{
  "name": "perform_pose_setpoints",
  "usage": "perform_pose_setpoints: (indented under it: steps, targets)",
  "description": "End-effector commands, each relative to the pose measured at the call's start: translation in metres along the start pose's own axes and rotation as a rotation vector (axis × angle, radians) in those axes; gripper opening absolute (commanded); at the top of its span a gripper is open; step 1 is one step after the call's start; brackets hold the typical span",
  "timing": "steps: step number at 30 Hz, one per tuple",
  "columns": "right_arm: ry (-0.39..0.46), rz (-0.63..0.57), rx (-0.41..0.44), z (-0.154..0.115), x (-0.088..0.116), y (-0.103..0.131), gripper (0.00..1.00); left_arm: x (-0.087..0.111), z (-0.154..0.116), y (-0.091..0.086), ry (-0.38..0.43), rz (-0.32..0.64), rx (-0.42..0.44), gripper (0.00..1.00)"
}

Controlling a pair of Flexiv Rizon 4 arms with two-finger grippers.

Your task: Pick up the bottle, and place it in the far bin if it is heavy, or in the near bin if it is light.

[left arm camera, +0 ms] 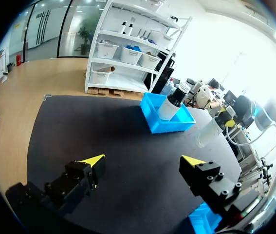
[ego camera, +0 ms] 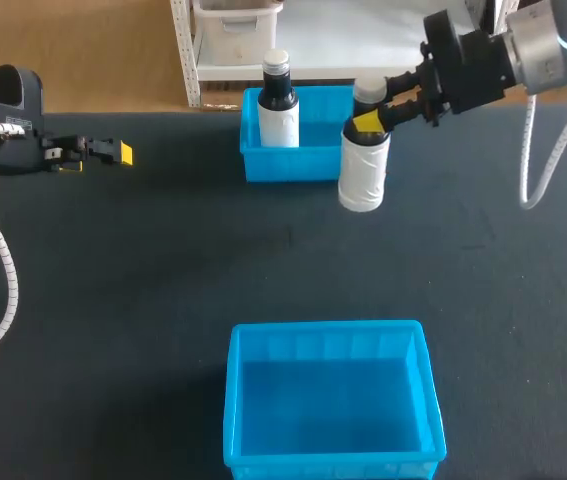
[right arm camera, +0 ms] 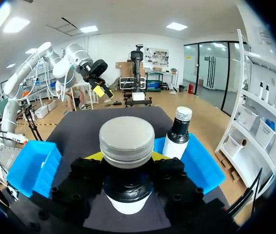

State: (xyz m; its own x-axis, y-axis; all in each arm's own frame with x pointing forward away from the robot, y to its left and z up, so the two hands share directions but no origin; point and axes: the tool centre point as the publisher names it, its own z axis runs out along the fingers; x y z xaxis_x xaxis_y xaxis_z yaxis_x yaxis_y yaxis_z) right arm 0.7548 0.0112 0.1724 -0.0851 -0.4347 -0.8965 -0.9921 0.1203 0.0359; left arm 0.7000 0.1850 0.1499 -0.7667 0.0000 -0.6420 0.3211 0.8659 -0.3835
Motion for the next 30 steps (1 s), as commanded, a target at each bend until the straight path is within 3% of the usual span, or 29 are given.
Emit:
perform_pose_setpoints:
  steps: [1, 30]
  targets:
    - [0.001, 0.007, 0.012, -0.016, -0.002, 0.004, 0.0, 0.0, 0.0, 0.0, 0.0, 0.0, 0.0, 1.0]
    - [-0.018, 0.049, 0.116, -0.078, 0.008, -0.019, 0.0, 0.0, 0.0, 0.0, 0.0, 0.0, 0.0, 1.0]
